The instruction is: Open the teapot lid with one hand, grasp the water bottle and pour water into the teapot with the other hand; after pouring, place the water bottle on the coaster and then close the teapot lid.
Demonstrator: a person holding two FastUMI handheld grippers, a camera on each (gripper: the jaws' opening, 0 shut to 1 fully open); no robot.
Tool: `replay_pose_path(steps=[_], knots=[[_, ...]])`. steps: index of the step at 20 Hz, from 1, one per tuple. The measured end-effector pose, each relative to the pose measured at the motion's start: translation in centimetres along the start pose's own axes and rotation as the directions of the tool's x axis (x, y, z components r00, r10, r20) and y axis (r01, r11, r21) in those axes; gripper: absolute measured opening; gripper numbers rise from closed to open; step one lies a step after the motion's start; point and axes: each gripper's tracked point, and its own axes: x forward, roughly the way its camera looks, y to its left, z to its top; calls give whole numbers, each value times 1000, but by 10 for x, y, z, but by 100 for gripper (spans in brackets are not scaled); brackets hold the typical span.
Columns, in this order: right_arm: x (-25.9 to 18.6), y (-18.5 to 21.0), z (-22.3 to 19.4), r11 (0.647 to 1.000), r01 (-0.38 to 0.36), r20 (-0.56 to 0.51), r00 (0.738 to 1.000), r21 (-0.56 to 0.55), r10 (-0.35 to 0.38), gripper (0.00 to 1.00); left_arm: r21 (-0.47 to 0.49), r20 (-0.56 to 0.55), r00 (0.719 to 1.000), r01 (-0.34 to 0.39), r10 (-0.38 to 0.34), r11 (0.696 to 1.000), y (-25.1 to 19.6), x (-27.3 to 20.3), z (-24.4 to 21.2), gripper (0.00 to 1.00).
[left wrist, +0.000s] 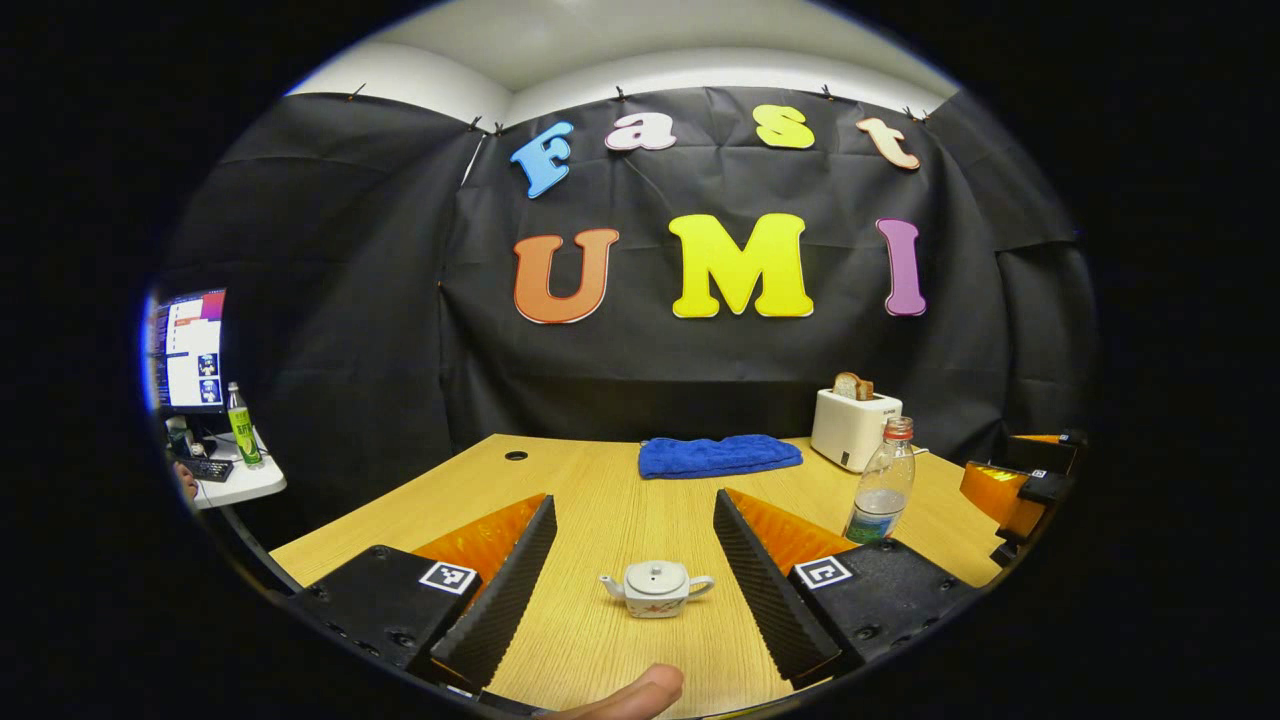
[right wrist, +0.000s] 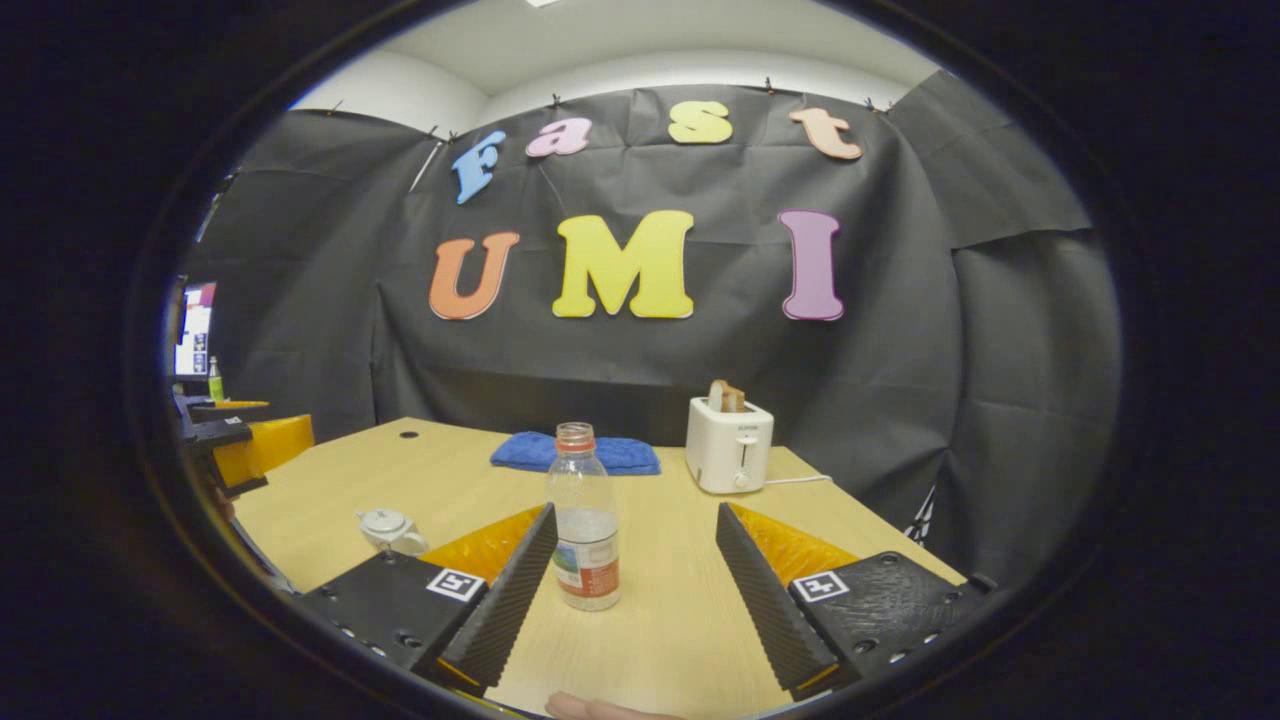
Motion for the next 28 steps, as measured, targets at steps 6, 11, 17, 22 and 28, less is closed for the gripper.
replay_pose_path(steps=[6,11,17,22,28], knots=[[4,6,-5,1000,-2,-10,1000,-26,2,98,-72,-24,999,40,-41,997,-4,33,-21,99],[6,7,-8,999,3,-5,1000,-49,-3,98,-113,-101,992,63,-74,992,-7,69,-66,98],[9,3,-11,999,13,-22,1000,-43,-13,98,-86,-182,981,52,-67,995,-9,86,-103,96],[9,4,-13,999,13,-30,999,-42,-14,98,14,-186,981,61,-58,998,-15,93,-114,93],[9,3,-13,999,15,-27,1000,-44,-16,96,37,-203,976,93,-83,995,-25,96,-122,69]])
